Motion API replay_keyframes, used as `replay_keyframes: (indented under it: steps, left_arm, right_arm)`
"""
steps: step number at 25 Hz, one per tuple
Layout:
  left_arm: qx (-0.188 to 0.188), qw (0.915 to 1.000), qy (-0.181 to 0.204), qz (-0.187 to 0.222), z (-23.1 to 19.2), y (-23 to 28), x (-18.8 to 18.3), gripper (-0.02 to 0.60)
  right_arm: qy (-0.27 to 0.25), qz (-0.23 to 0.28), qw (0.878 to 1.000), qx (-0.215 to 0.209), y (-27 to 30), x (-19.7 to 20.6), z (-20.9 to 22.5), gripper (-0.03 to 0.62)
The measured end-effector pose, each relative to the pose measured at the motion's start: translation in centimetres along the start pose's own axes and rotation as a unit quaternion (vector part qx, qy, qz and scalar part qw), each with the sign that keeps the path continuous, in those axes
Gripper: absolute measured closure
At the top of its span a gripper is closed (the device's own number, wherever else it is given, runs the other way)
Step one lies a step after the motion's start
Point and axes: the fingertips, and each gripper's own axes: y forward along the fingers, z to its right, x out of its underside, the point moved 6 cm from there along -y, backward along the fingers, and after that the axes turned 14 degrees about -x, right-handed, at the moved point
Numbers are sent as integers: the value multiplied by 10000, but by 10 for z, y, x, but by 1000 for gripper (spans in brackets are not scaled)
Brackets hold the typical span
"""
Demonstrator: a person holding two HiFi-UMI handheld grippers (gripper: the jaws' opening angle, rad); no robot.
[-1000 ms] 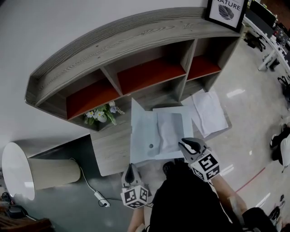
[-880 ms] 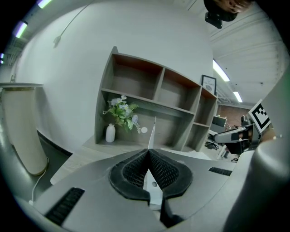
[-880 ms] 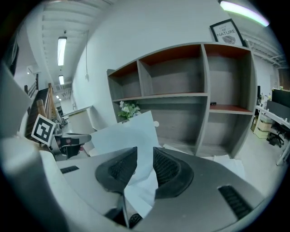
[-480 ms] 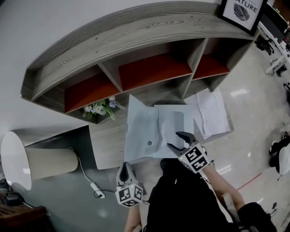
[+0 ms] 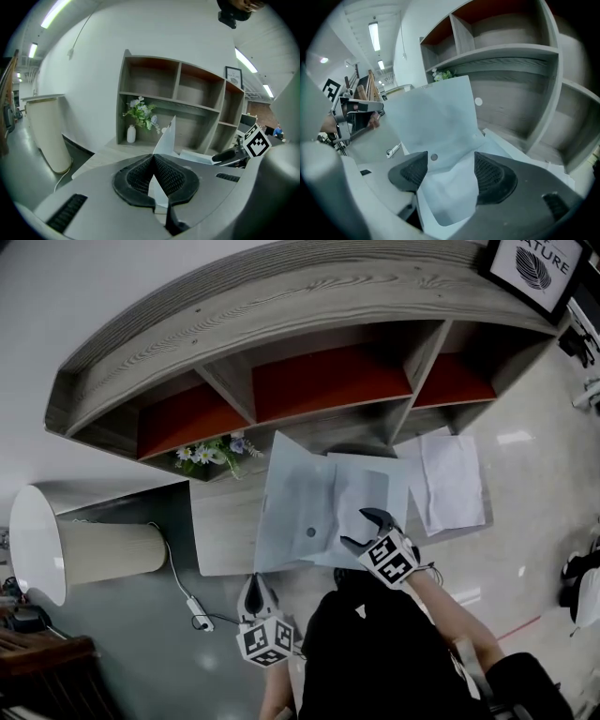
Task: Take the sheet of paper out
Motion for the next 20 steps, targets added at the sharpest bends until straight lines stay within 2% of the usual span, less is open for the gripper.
replay_keyframes:
  steps: [5,11,20]
  left_arm:
    - [-235,9997,-27,27,4,-1,3,569]
    - [-400,9992,-50,19,9,-5,6,568]
    - [-440,9990,-77,26,3,-1,2,568]
  right_arm:
    - [-400,-402,9984,-43,19,9,14,319]
    - [-899,-991,9908,-193,47,23,24,307]
    - [-1164,-1643,9793,-201,85,37,31,281]
